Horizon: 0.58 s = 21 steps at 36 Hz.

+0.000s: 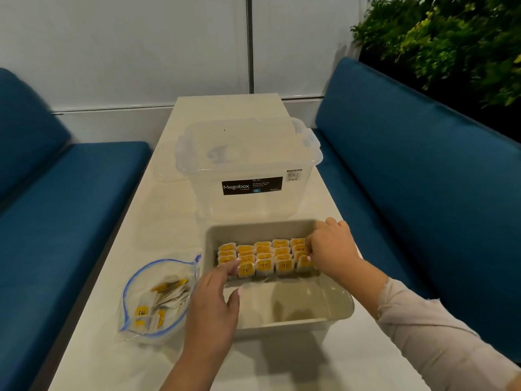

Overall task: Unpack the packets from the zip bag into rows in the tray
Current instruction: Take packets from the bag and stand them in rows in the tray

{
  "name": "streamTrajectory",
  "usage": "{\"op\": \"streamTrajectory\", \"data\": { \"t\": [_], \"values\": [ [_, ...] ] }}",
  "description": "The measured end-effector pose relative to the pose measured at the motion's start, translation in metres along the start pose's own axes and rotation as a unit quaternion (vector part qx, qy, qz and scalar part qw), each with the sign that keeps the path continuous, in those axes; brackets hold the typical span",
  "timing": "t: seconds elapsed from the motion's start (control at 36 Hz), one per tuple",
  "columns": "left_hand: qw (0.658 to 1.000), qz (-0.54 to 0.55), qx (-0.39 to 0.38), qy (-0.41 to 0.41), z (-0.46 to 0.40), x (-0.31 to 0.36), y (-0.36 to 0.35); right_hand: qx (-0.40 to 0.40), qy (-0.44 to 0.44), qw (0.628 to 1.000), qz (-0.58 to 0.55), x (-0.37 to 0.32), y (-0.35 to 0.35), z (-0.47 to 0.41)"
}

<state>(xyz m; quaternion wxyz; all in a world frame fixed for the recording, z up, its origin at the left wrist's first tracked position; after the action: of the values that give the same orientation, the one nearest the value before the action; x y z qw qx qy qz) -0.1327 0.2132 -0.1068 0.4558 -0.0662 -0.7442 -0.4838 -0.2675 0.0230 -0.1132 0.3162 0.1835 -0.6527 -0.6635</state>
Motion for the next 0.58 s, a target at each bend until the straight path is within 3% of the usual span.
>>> {"op": "streamTrajectory", "data": {
  "t": [0.58],
  "values": [
    [1.000, 0.009, -0.010, 0.008, -0.0010, 0.0025, 0.0007, 0.006, -0.013, 0.999, -0.031, 0.0044, -0.0055, -0.0012]
  ]
}}
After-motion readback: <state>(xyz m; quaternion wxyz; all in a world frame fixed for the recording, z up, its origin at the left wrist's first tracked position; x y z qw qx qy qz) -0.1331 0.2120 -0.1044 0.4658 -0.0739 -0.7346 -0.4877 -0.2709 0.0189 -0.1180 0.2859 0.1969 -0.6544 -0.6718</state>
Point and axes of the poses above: each hand's wrist, its own z-axis away from the middle knuckle, its own y-axis out of the back of the hand, x = y × z, the point moved 6 cm from there along -z, towards the middle knuckle, and after that the axes turned 3 degrees about y, right-handed, at the moved point
